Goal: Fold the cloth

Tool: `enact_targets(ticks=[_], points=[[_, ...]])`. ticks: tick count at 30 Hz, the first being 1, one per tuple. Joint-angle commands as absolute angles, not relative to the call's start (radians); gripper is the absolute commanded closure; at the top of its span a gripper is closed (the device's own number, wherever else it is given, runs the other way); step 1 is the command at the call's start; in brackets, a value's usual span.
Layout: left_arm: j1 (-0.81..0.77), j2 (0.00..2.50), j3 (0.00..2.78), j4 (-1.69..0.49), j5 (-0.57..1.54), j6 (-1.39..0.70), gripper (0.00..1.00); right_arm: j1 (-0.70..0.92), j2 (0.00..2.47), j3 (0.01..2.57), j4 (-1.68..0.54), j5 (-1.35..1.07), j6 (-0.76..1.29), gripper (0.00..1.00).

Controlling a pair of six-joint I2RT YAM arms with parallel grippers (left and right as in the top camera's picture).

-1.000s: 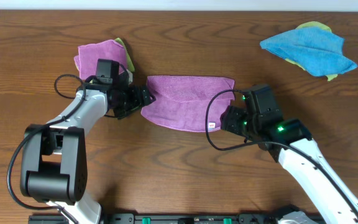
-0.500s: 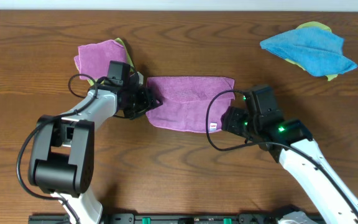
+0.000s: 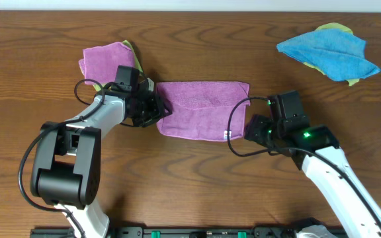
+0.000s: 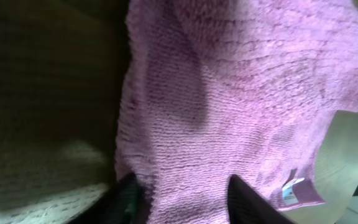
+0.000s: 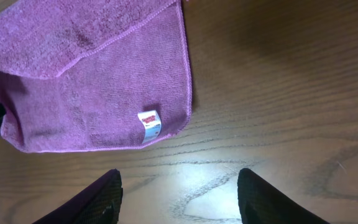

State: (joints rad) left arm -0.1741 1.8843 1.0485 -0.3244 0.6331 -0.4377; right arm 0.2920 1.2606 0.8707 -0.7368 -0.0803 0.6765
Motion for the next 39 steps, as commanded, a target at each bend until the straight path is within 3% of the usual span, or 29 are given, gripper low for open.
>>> enact_targets(ticks=[1,17,22,27,34,39], points=[[-0.177,1.898,1.044,-0.345,0.620,-0.377,0.48,0.285,1.247,0.860,-0.737,-0.095,0.664,0.40],[-0.181,1.911,1.008,-0.334,0.564,-0.392,0.48,0.285,1.247,0.860,-0.733,-0.100,0.664,0.42],[-0.218,1.911,0.979,-0.256,0.602,-0.446,0.60,0.285,1.247,0.860,-0.712,-0.119,0.664,0.42],[-0.254,1.911,0.977,-0.263,0.572,-0.441,0.93,0.285,1.247,0.860,-0.716,-0.123,0.653,0.43],[-0.231,1.911,0.977,-0.314,0.578,-0.401,0.94,0.280,1.248,0.830,-0.736,-0.116,0.620,0.43],[-0.174,1.903,0.978,-0.358,0.632,-0.357,0.94,0.265,1.248,0.689,-0.606,-0.165,0.620,0.42]])
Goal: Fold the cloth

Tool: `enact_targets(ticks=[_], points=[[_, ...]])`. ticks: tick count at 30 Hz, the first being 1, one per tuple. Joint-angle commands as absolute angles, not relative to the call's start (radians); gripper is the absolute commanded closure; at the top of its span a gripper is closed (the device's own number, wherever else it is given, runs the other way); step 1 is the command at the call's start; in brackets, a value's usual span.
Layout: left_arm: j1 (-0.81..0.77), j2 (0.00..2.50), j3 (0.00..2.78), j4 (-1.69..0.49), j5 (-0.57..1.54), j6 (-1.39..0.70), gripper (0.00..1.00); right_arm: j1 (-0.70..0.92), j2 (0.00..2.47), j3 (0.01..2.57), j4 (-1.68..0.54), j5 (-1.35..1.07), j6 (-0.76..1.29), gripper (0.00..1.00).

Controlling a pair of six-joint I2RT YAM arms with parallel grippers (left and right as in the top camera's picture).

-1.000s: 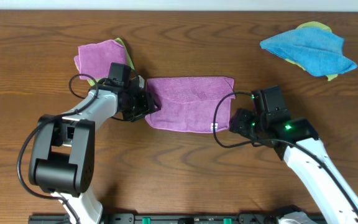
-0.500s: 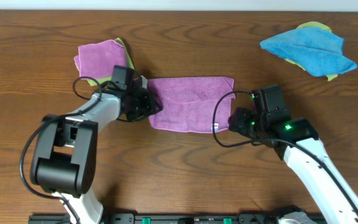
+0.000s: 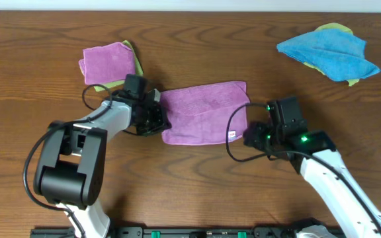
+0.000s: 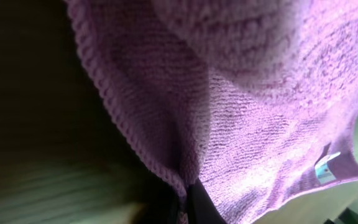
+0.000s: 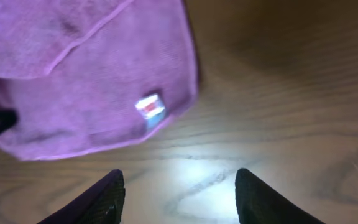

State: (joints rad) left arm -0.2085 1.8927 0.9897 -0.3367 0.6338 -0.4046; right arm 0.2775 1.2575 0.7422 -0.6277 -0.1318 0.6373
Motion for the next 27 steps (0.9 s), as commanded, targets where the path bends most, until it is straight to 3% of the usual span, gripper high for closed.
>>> enact_targets(ticks=[1,5,18,27], points=[[-0.158,1.898,0.978,-0.367,0.648,-0.348,0.94,0.265,1.248,0.644,-0.548,-0.170,0.620,0.40],[-0.129,1.893,0.978,-0.387,0.689,-0.335,0.94,0.265,1.254,0.558,-0.374,-0.216,0.629,0.38],[-0.129,1.888,0.978,-0.403,0.760,-0.324,0.94,0.265,1.489,0.545,-0.138,-0.261,0.729,0.37],[-0.129,1.882,0.979,-0.421,0.787,-0.313,0.94,0.266,1.574,0.545,-0.024,-0.278,0.783,0.49]])
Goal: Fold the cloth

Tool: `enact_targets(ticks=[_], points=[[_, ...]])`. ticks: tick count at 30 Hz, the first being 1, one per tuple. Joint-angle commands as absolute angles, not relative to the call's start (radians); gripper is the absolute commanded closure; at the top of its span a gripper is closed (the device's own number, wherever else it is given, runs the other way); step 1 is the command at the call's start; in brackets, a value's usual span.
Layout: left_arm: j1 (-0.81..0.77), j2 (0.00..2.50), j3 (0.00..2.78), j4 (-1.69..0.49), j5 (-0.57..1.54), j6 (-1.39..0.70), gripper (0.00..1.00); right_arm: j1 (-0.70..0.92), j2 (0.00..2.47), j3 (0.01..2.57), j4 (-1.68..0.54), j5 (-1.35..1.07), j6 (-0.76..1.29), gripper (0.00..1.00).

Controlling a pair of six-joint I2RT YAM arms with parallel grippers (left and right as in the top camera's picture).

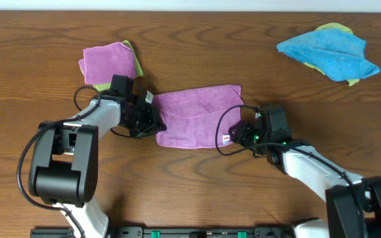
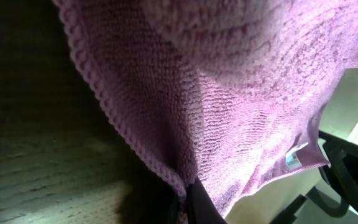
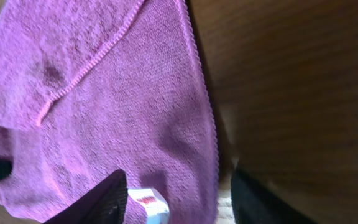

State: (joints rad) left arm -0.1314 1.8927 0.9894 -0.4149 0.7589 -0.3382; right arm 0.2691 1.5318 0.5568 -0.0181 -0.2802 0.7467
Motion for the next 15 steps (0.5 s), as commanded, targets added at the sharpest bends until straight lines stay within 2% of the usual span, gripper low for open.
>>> enact_targets(ticks=[1,6,9,10,11,15], points=[[-0.130,1.881,0.979,-0.422,0.788,-0.313,0.94,0.267,1.582,0.545,-0.015,-0.278,0.788,0.52],[-0.130,1.876,0.979,-0.423,0.810,-0.313,0.94,0.271,1.625,0.545,0.033,-0.286,0.801,0.70],[-0.129,1.865,0.979,-0.423,0.810,-0.311,0.94,0.271,1.647,0.545,0.054,-0.290,0.800,0.84],[-0.129,1.861,0.979,-0.423,0.809,-0.308,0.94,0.271,1.649,0.545,0.054,-0.289,0.800,0.94],[-0.129,1.853,0.979,-0.424,0.809,-0.304,0.94,0.271,1.649,0.545,0.053,-0.289,0.799,0.98],[-0.124,1.808,0.981,-0.453,0.802,-0.287,0.94,0.269,1.620,0.554,0.064,-0.305,0.788,0.99]])
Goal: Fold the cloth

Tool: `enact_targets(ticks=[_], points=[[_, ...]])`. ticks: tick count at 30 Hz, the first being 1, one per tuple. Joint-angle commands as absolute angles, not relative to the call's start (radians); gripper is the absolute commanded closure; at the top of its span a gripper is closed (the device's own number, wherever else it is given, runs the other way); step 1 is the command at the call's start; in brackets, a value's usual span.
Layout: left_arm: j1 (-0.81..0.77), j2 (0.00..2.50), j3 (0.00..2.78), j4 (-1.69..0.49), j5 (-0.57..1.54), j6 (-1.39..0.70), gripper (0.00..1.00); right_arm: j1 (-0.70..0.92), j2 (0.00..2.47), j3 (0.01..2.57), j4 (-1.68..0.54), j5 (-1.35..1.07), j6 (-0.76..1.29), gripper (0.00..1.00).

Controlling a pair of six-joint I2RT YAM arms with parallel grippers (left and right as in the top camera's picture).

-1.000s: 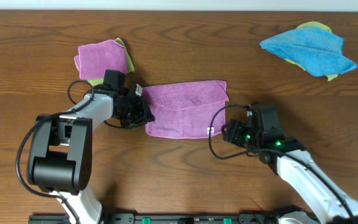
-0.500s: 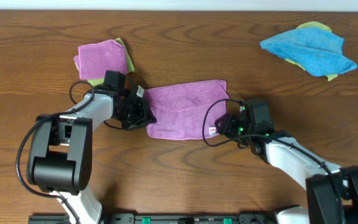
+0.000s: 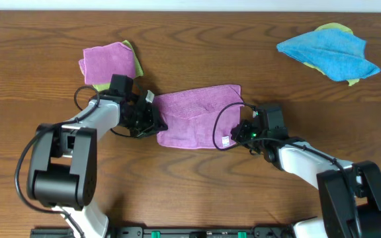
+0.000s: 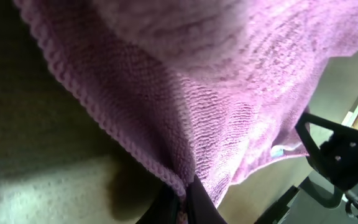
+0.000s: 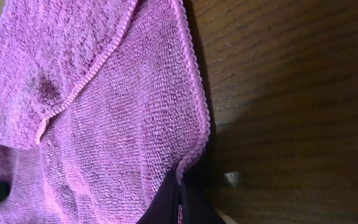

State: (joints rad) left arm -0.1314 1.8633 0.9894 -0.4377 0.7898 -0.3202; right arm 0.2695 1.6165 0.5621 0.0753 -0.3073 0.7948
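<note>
A purple cloth (image 3: 197,116), folded once, lies flat at the table's middle. My left gripper (image 3: 152,125) is shut on the cloth's near-left corner; in the left wrist view the hem (image 4: 166,177) is pinched between the dark fingertips. My right gripper (image 3: 238,135) is shut on the cloth's near-right edge, by its white label. In the right wrist view the braided hem (image 5: 194,149) runs down into the closed jaws.
A folded purple cloth on a green one (image 3: 108,61) lies at the back left, just beyond the left arm. A crumpled blue cloth over a green one (image 3: 329,51) lies at the back right. The table is dark wood (image 3: 197,192).
My right gripper, open around the cloth's near-right edge, has shut on that edge. My left gripper stays shut on the near-left corner; the cloth has not shifted.
First both grippers were open, the left at the cloth's left edge, the right off its near-right corner. Then the left was shut on the near-left corner. The right then reached the cloth's right edge, and now grips it.
</note>
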Motion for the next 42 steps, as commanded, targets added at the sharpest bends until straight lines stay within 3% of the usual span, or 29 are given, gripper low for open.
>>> enact_targets(ticks=[1,16,25,35,42], points=[[-0.121,1.795,0.981,-0.460,0.801,-0.287,0.95,0.269,1.600,0.559,0.064,-0.316,0.786,0.99],[-0.050,1.461,1.110,-0.554,0.749,-0.432,0.94,0.271,1.079,0.744,-0.163,-0.310,0.737,0.99],[-0.050,1.451,1.168,-0.542,0.759,-0.532,0.94,0.270,1.075,0.838,-0.224,-0.293,0.708,0.99],[-0.050,1.470,1.168,-0.363,0.665,-0.582,0.94,0.259,1.233,0.857,-0.064,-0.210,0.641,0.99],[-0.051,1.591,1.168,-0.107,0.678,-0.717,0.94,0.226,1.426,1.017,-0.018,-0.177,0.548,0.99]])
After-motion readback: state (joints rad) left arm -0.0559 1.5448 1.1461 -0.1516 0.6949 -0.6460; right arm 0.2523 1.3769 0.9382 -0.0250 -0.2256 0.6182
